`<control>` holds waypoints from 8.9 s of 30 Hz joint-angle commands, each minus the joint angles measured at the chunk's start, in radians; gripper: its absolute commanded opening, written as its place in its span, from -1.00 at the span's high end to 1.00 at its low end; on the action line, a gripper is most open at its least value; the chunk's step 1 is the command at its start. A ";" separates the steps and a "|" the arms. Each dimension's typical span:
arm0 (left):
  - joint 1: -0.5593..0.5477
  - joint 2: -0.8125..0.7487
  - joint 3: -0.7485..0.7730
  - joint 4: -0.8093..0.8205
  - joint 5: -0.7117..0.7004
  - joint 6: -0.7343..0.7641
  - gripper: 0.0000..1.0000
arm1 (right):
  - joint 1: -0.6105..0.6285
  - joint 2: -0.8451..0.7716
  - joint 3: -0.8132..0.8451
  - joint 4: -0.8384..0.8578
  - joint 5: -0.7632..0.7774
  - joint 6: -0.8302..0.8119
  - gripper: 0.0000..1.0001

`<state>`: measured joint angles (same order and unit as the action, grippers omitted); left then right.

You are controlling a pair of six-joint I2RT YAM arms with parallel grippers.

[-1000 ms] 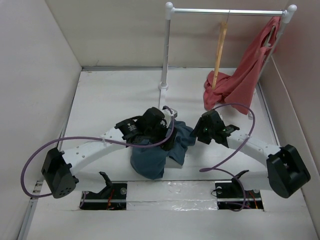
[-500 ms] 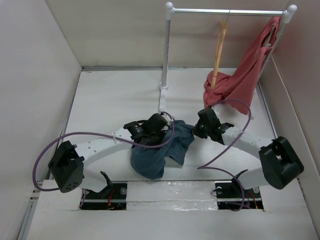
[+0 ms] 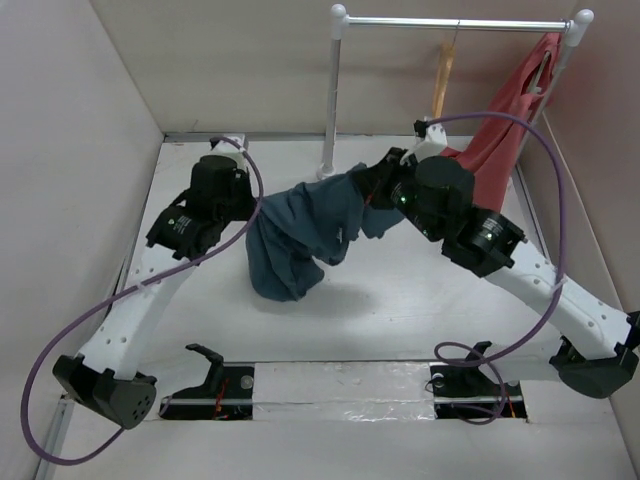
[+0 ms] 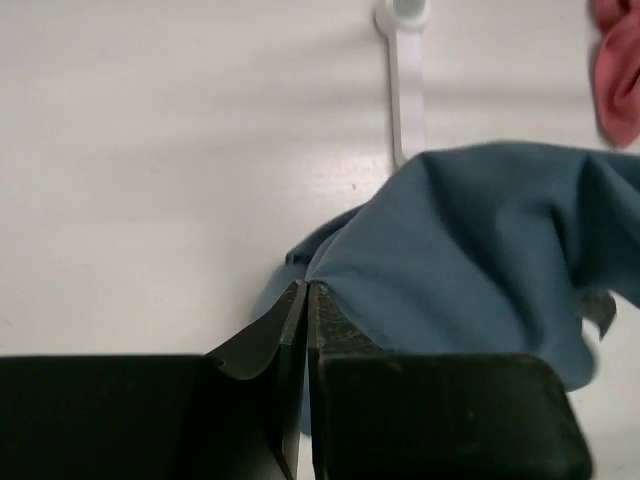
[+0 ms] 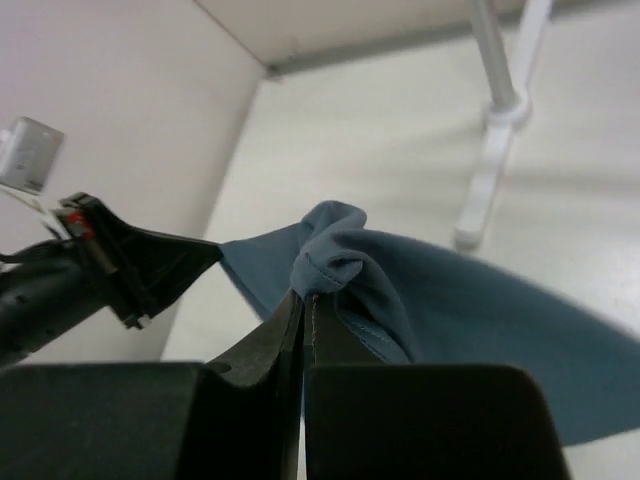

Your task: Place the t-shirt on the hanger

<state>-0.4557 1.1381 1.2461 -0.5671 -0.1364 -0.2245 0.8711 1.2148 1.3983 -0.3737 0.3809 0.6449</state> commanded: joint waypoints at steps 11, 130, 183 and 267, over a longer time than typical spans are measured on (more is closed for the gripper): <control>0.025 -0.110 0.359 -0.088 -0.158 0.014 1.00 | 0.022 0.153 0.487 -0.071 -0.042 -0.211 1.00; -0.302 1.013 0.475 0.320 0.034 0.208 0.57 | -0.389 -0.304 -0.573 -0.117 -0.425 0.009 1.00; -0.244 0.779 0.332 0.289 0.018 0.113 1.00 | -0.267 0.247 -0.768 0.672 -0.447 0.209 0.22; -0.321 0.578 0.174 0.481 0.325 -0.065 1.00 | -0.658 0.454 0.865 -0.367 -0.198 -0.338 -0.41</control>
<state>-0.7658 1.7653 1.4307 -0.1379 0.1623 -0.2764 0.2199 1.6115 2.1548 -0.6949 0.2092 0.3878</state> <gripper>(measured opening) 0.006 0.685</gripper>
